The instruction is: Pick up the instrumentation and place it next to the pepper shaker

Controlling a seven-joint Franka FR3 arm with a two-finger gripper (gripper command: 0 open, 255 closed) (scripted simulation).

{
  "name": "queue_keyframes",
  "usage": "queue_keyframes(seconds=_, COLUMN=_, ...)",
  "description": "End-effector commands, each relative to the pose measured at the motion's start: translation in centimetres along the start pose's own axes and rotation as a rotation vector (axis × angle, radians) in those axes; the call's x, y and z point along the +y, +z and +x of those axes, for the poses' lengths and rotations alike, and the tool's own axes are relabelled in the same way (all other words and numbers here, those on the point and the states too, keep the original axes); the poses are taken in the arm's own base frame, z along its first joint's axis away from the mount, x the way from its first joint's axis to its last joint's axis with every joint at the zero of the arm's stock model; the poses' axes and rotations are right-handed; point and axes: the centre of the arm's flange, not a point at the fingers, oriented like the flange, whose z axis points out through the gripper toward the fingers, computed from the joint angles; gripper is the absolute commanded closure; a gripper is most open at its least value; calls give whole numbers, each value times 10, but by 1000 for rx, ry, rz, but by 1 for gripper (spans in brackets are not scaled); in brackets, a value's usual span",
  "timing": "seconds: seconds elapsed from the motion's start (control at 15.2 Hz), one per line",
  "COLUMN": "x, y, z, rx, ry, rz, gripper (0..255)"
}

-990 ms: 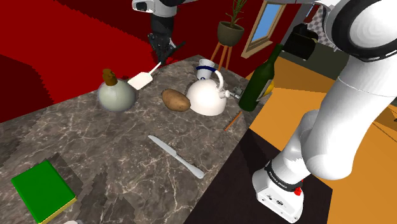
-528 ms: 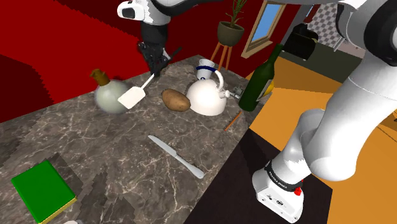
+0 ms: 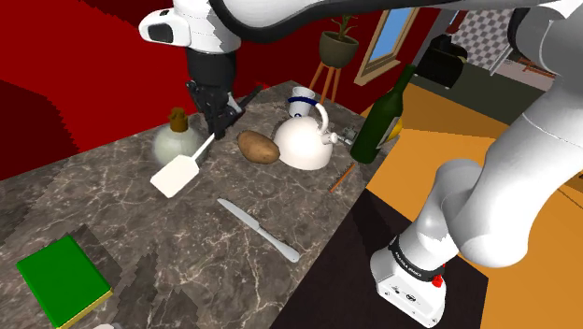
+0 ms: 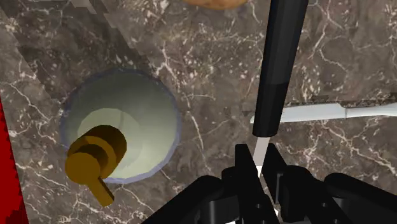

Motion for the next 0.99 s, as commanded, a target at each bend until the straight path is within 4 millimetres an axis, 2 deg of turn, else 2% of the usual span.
queue_keyframes(seconds=0.0, x=-12, y=0, z=21, rx=0, ry=2, rz=0, gripper=255)
queue_keyframes(seconds=0.92, x=-115, y=-11, z=174, rx=0, ry=2, rz=0, gripper=255)
